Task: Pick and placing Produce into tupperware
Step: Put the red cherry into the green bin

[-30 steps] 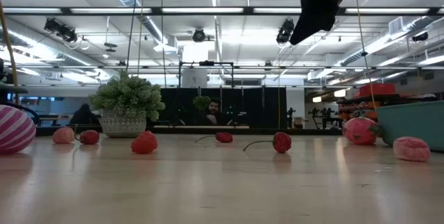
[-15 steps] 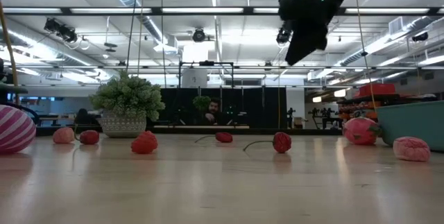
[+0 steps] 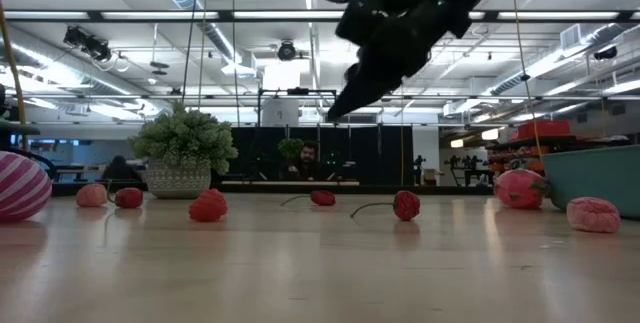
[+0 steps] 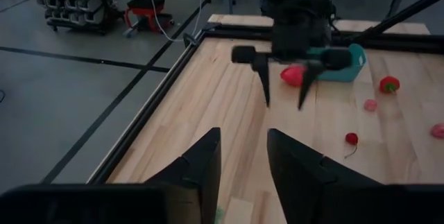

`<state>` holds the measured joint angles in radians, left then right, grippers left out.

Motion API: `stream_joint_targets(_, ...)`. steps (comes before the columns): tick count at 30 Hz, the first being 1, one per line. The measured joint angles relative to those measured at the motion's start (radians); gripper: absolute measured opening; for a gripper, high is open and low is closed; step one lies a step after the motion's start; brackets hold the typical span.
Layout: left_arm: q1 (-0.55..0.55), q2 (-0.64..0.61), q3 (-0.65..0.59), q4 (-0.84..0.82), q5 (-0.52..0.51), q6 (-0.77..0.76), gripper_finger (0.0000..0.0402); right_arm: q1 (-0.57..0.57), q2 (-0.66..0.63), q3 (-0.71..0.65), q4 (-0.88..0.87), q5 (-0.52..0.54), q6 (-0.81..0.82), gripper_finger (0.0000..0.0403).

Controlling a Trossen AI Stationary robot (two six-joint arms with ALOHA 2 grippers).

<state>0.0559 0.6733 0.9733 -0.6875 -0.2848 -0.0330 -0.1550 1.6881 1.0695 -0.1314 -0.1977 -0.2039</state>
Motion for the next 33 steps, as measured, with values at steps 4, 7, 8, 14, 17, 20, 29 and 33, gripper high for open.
stream_joint_targets(4,0.0,0.001,0.0,-0.008,0.0,-0.008,0.0117,0.044,0.091,0.0,0.103,0.048,-0.022,0.0251)
stream_joint_targets(7,0.0,0.0,0.0,-0.008,0.0,-0.008,0.0117,0.059,0.145,0.0,0.154,0.055,-0.034,0.0248)
stream_joint_targets(8,0.0,0.0,0.0,-0.008,0.0,-0.008,0.0118,0.062,0.159,0.0,0.172,0.056,-0.034,0.0247)
stream_joint_targets(14,0.0,0.0,0.0,-0.007,0.0,-0.007,0.0115,0.055,0.238,0.0,0.222,0.055,0.009,0.0247)
stream_joint_targets(17,0.0,0.0,0.0,-0.007,0.0,-0.007,0.0111,0.043,0.269,0.0,0.25,0.055,0.04,0.0247)
stream_joint_targets(20,0.0,0.0,0.0,-0.006,0.0,-0.007,0.011,0.031,0.29,0.0,0.291,0.057,0.036,0.0248)
stream_joint_targets(29,0.0,0.0,0.0,-0.006,0.0,-0.007,0.0112,0.012,0.296,0.001,0.306,0.055,0.071,0.0248)
stream_joint_targets(33,0.0,0.0,0.0,-0.006,0.0,-0.006,0.011,0.023,0.296,0.001,0.303,0.053,0.071,0.0248)
